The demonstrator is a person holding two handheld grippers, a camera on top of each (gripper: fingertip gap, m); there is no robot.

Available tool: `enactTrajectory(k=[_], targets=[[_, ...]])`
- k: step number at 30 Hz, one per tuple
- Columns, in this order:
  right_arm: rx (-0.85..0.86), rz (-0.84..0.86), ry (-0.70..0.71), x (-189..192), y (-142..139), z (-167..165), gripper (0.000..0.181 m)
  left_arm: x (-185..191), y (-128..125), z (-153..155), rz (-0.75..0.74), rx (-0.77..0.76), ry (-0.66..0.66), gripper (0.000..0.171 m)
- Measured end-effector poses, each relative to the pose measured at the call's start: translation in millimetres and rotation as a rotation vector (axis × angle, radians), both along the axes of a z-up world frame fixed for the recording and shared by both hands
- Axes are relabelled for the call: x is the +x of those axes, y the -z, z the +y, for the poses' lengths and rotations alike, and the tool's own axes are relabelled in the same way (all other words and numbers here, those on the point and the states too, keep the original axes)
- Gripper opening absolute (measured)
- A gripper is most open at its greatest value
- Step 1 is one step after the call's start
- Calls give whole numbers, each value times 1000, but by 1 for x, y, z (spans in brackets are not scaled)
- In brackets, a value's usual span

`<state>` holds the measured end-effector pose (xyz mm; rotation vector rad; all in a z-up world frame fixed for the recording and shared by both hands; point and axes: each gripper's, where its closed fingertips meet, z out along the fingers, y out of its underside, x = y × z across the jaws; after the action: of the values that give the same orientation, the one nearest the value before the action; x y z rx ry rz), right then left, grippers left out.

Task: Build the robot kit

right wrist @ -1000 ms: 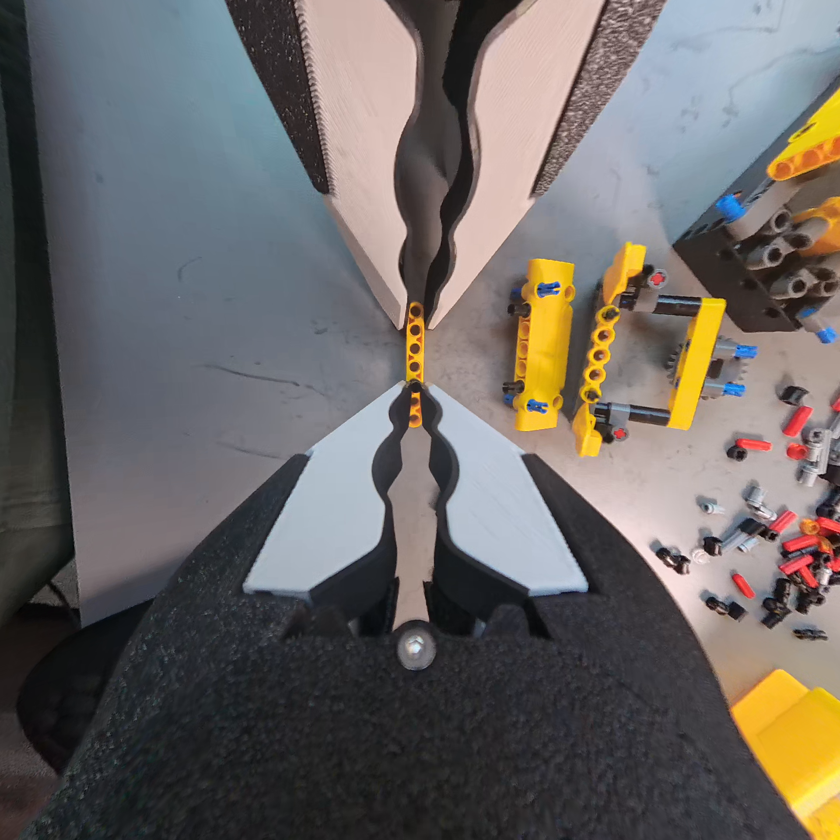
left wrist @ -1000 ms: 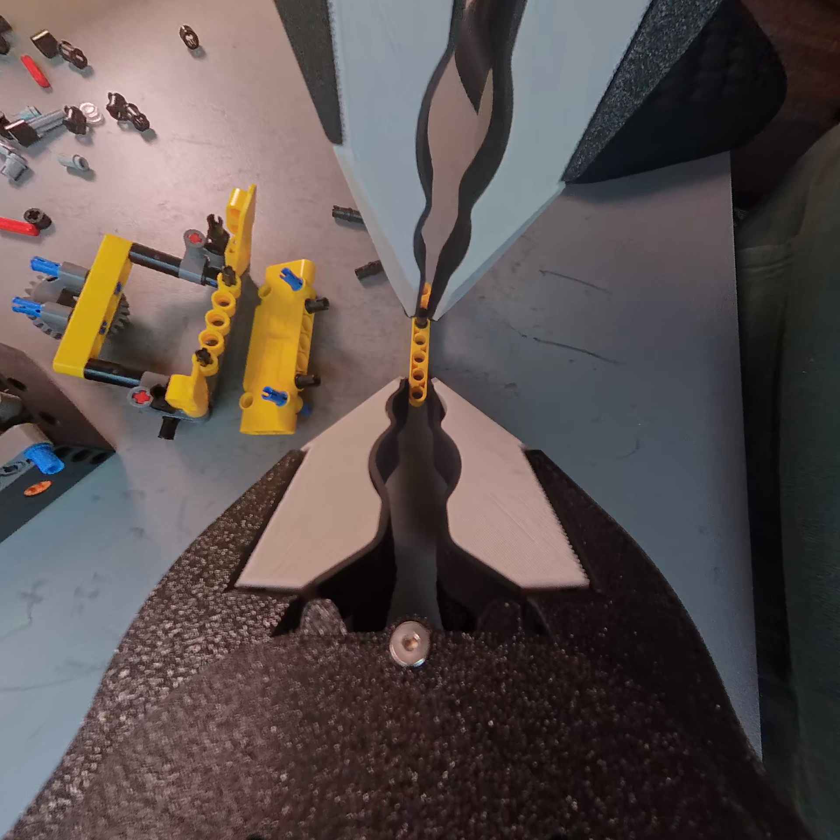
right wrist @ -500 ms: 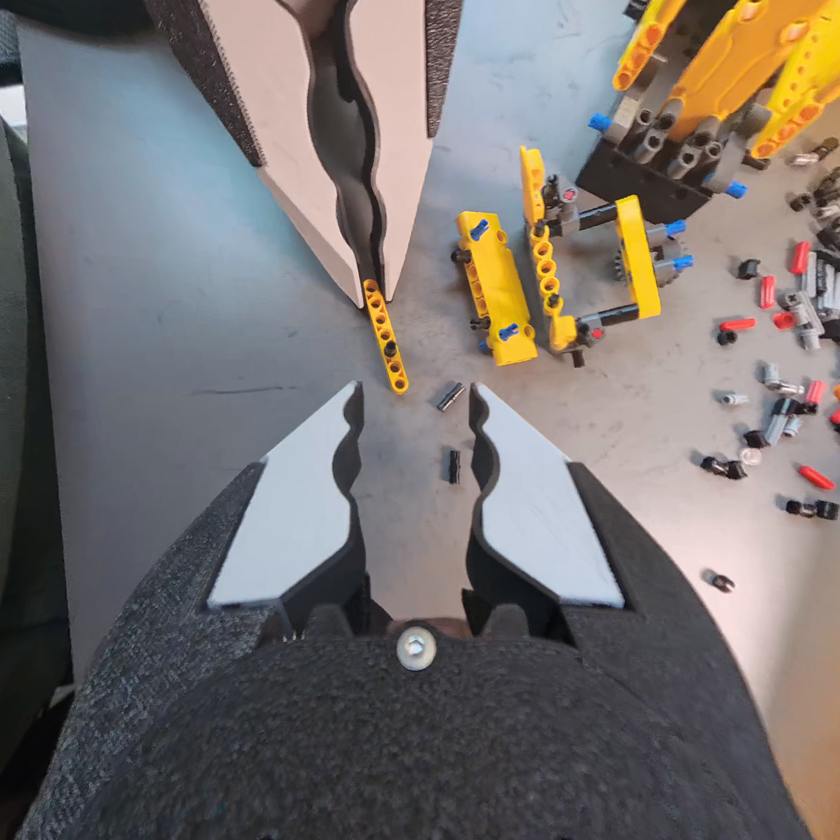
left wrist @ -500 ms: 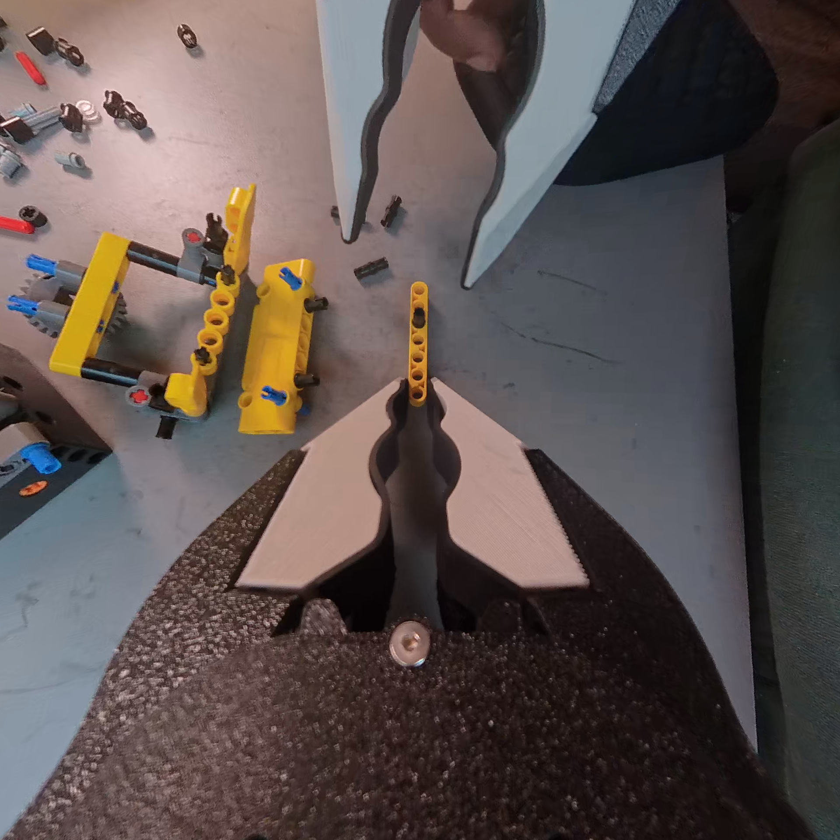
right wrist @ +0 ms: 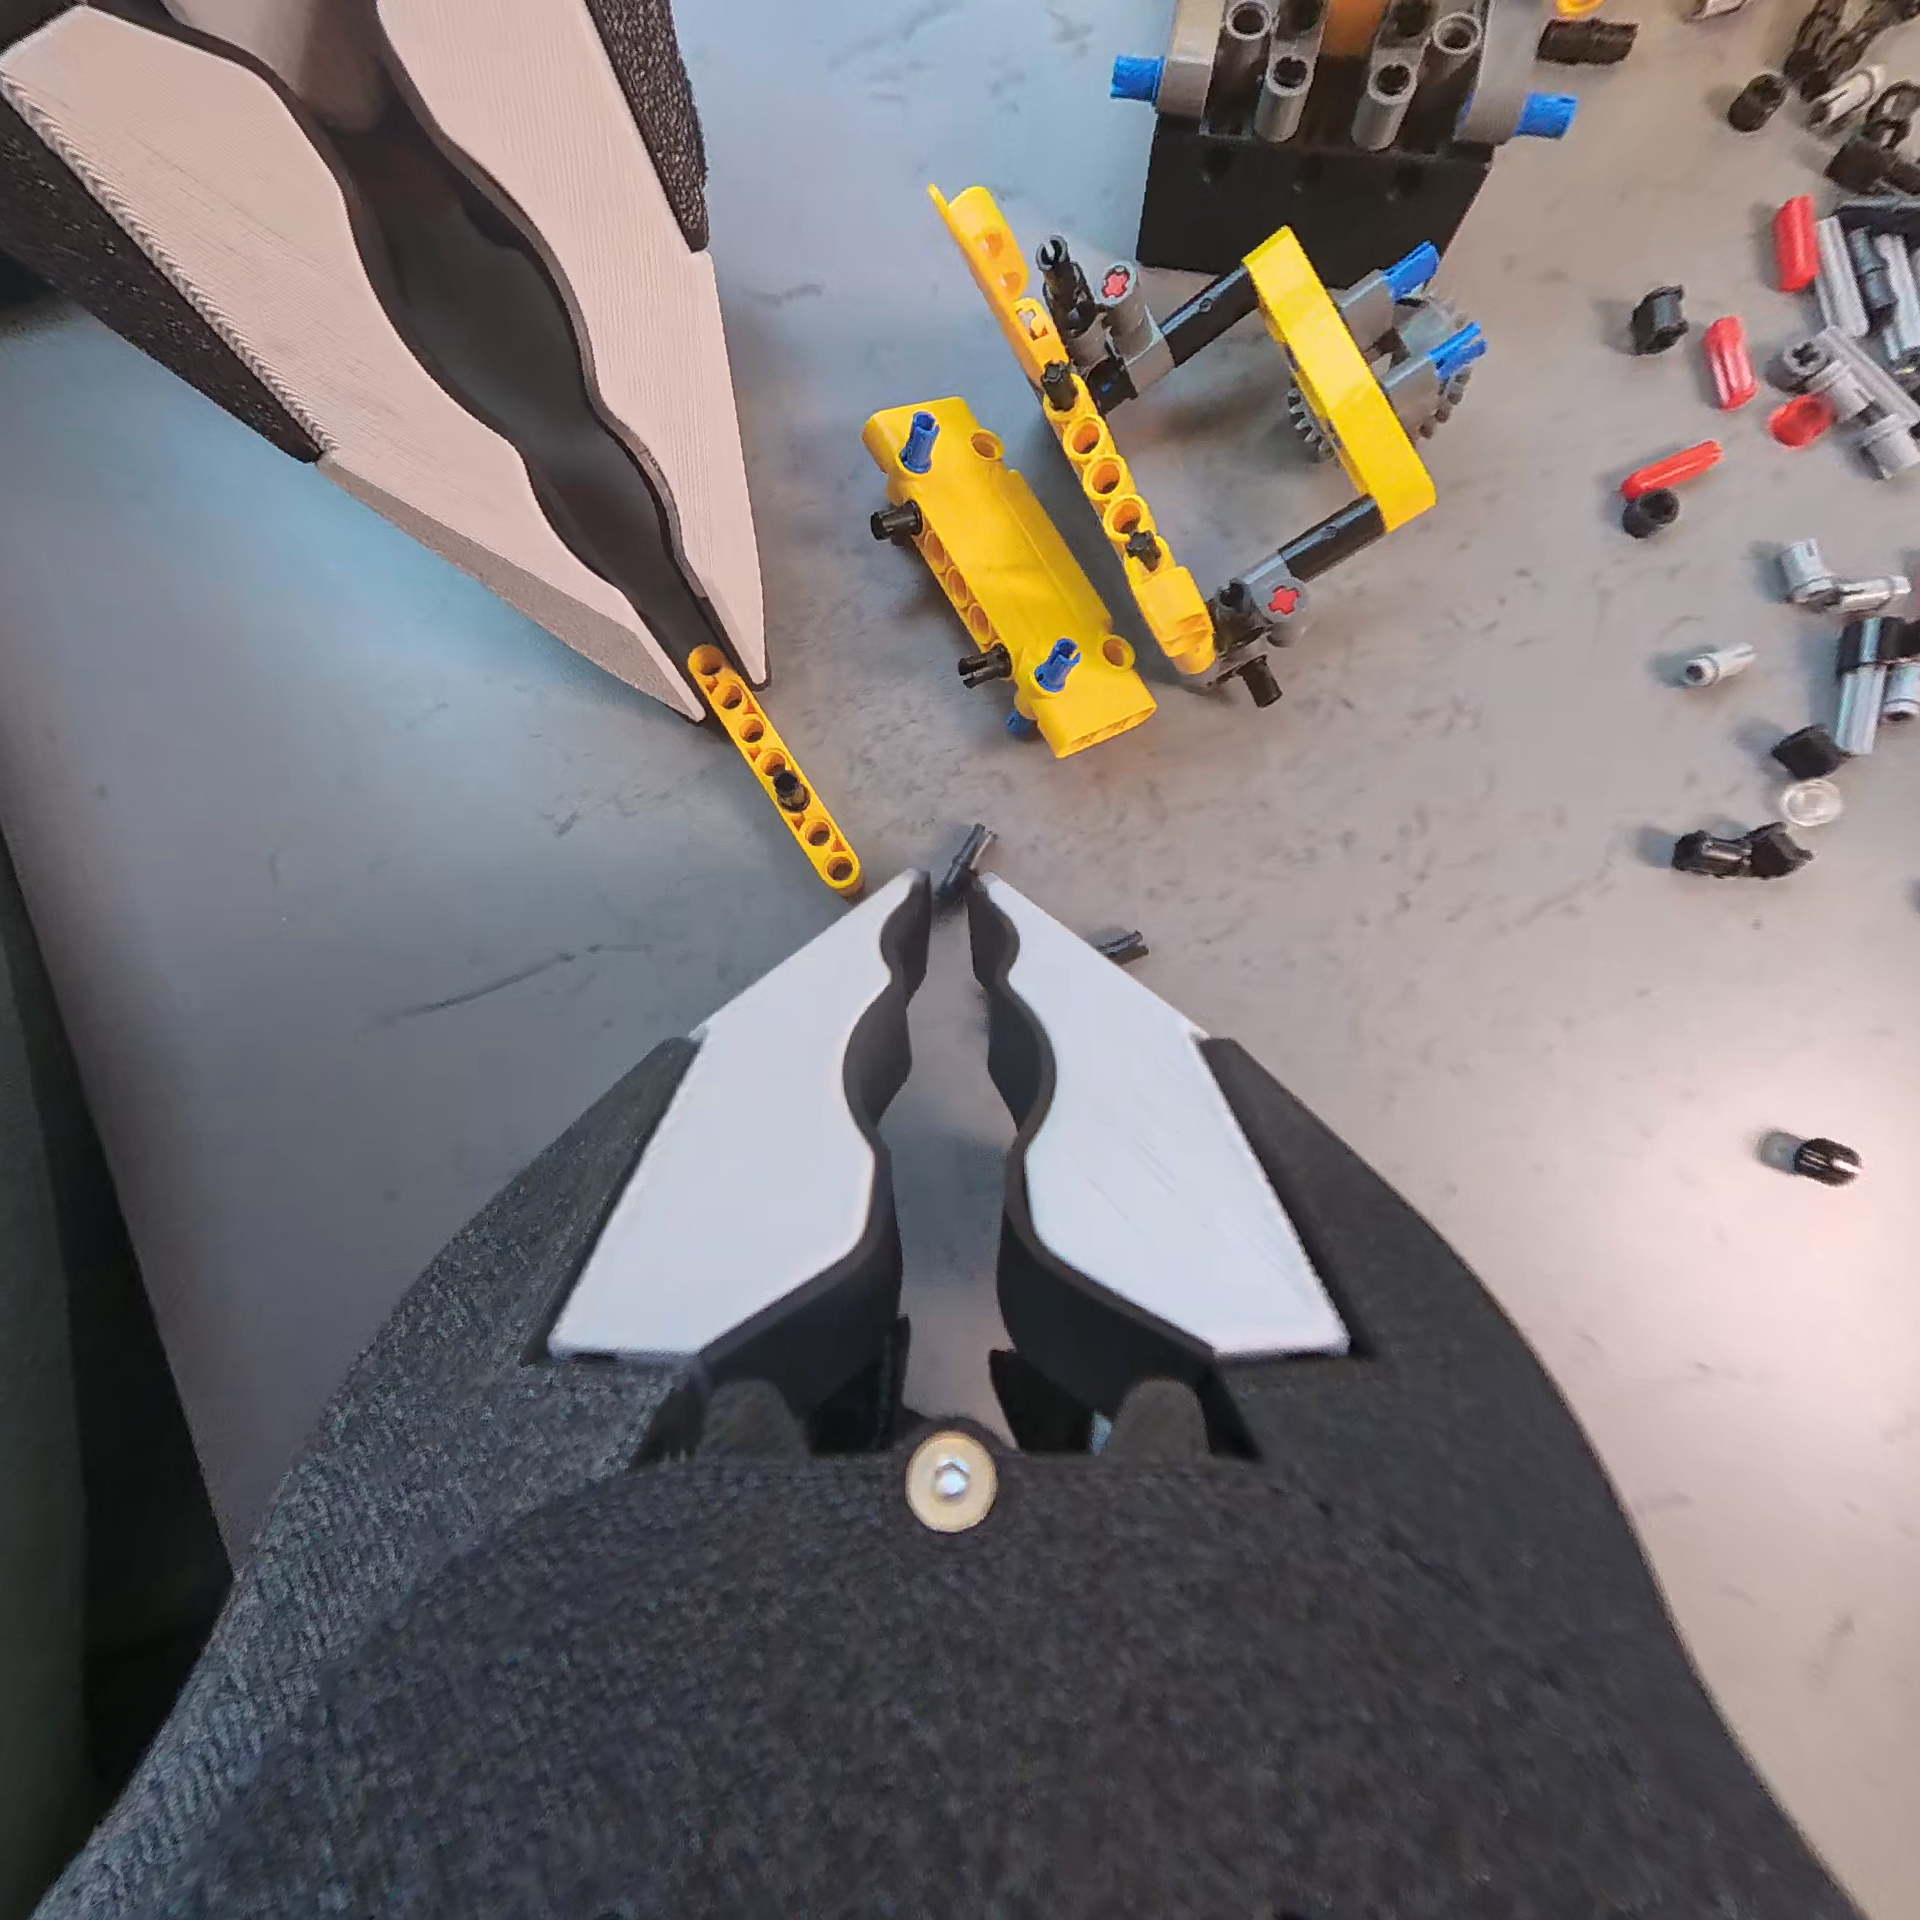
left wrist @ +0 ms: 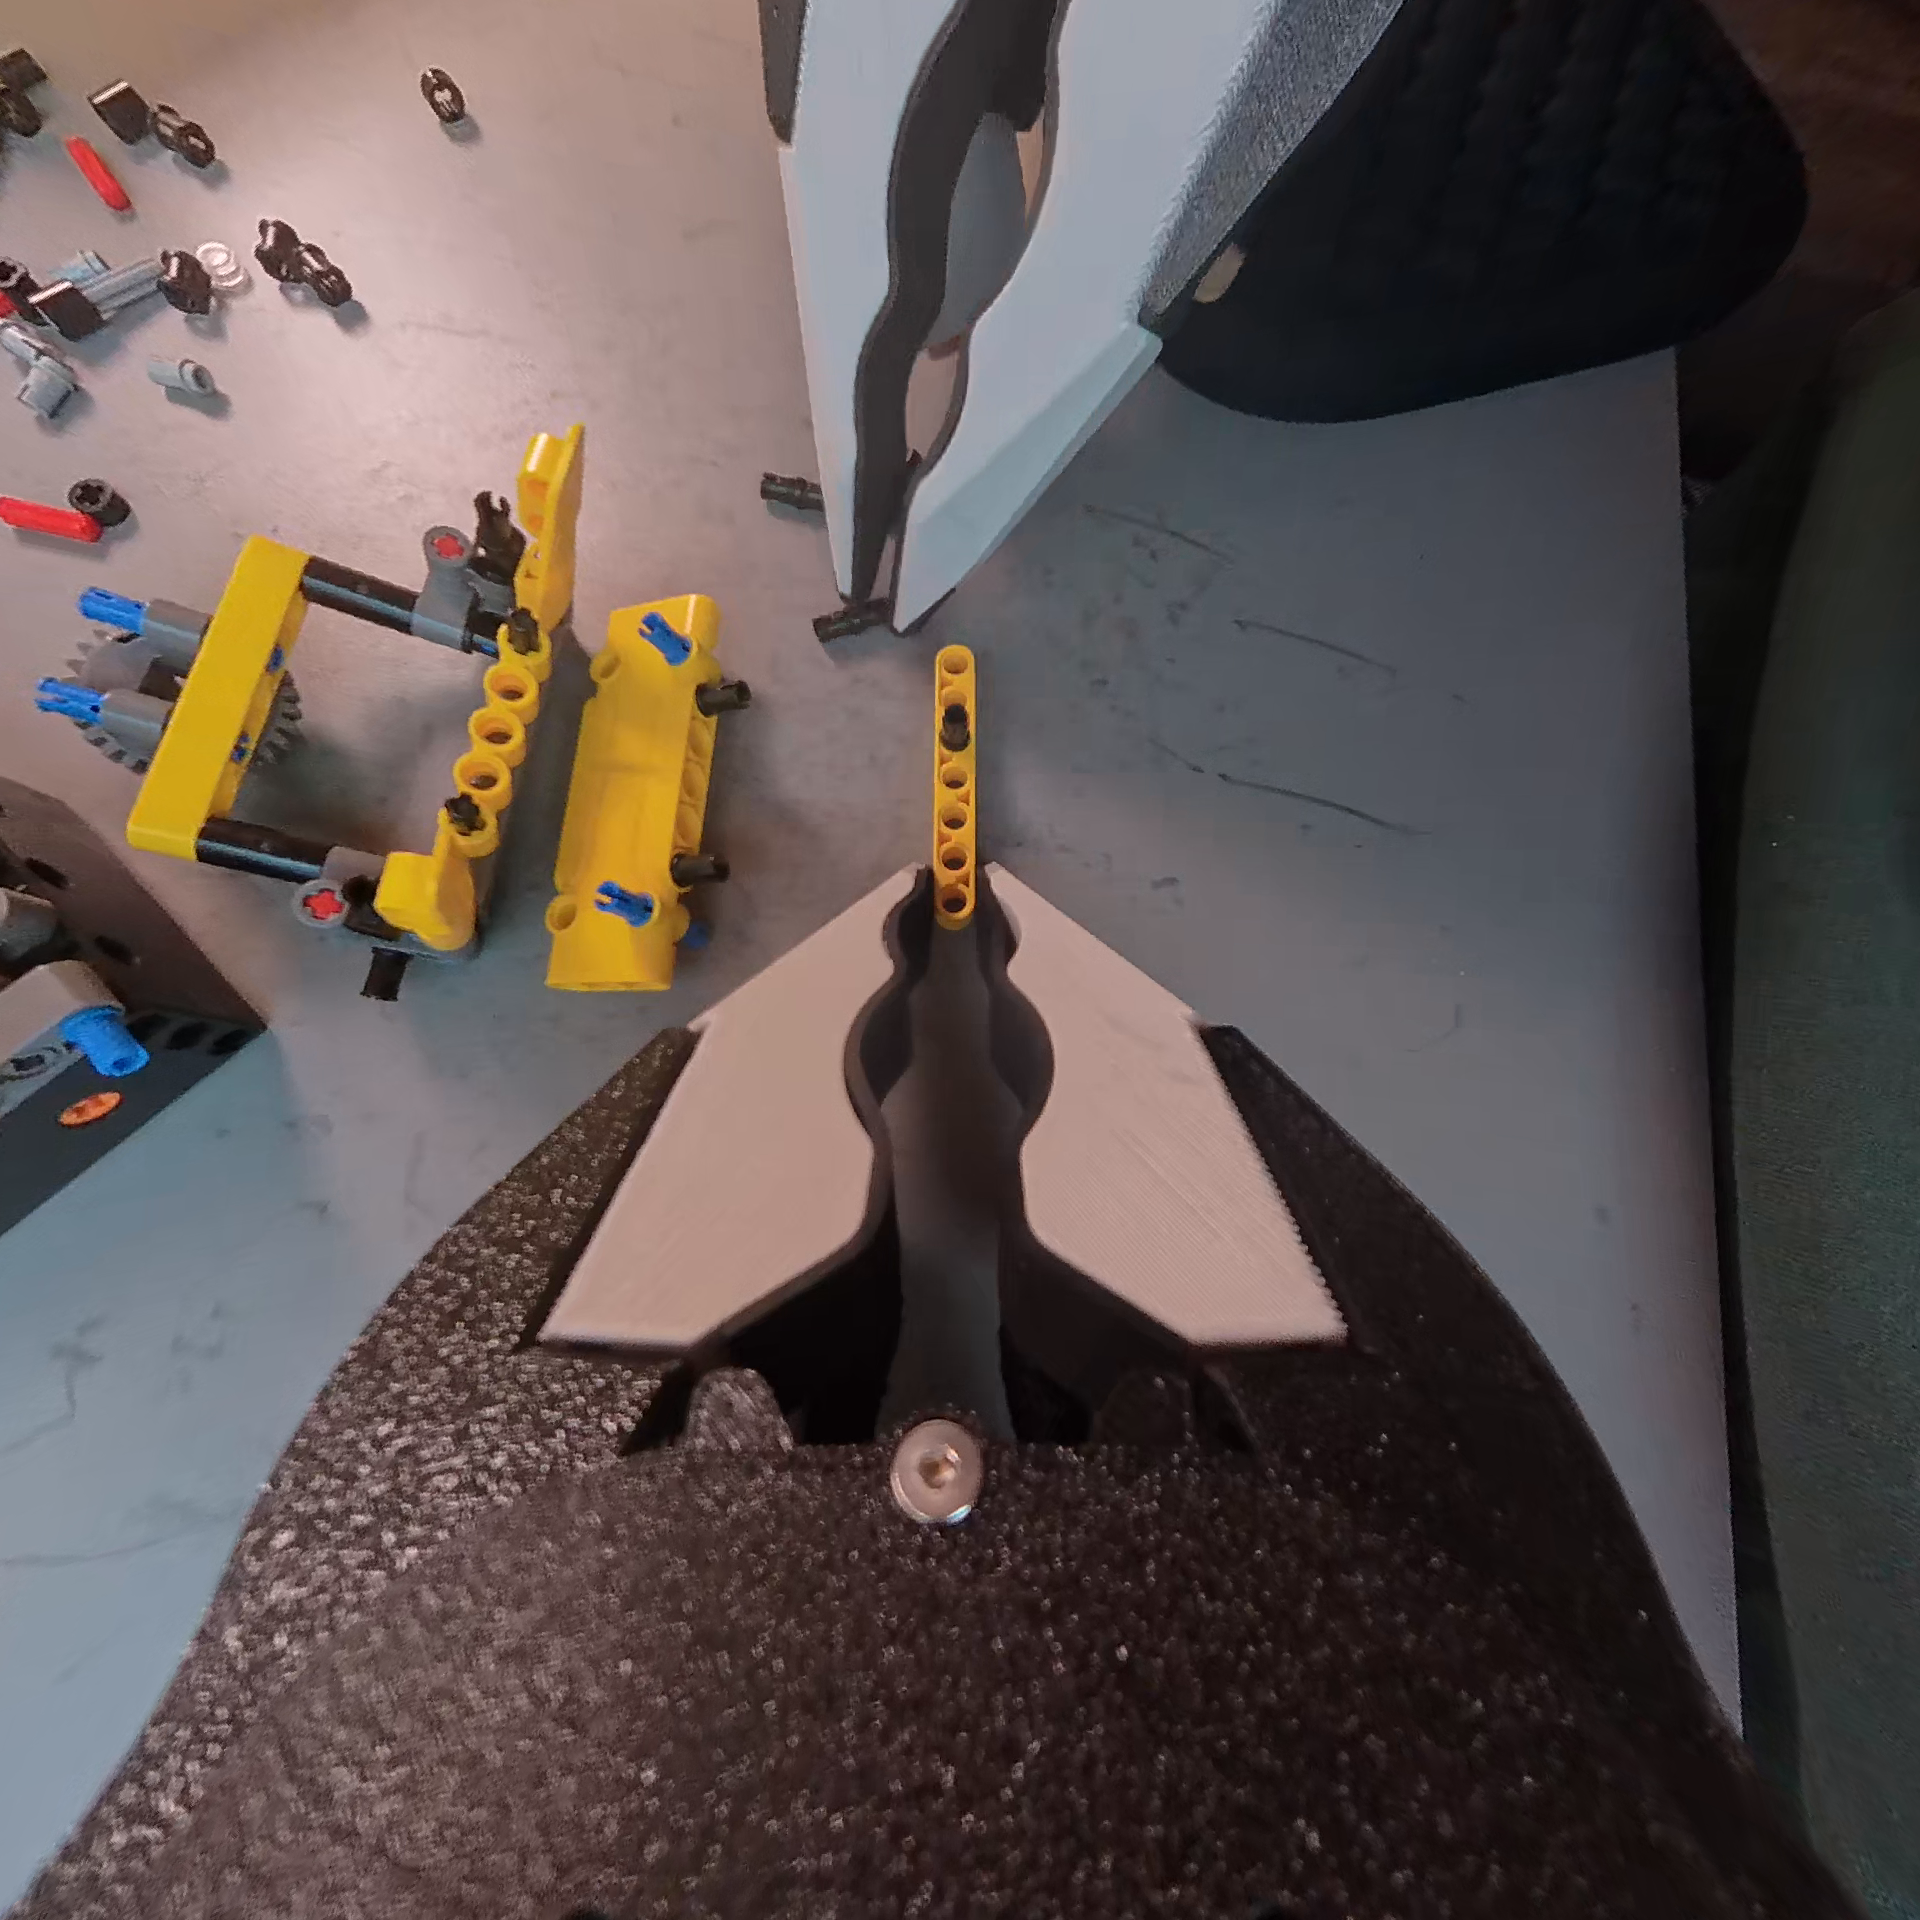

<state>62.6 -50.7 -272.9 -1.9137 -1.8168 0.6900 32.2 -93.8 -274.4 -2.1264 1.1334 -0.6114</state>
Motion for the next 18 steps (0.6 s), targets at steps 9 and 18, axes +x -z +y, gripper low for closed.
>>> enactTrajectory(k=[9, 18], targets=[[31, 78, -97, -1, -14, -9, 3, 0, -24, -1, -184, -24, 0, 11], [151, 196, -312, -20, -43, -51, 3, 11, -51, -7, -314, 46, 73, 6]])
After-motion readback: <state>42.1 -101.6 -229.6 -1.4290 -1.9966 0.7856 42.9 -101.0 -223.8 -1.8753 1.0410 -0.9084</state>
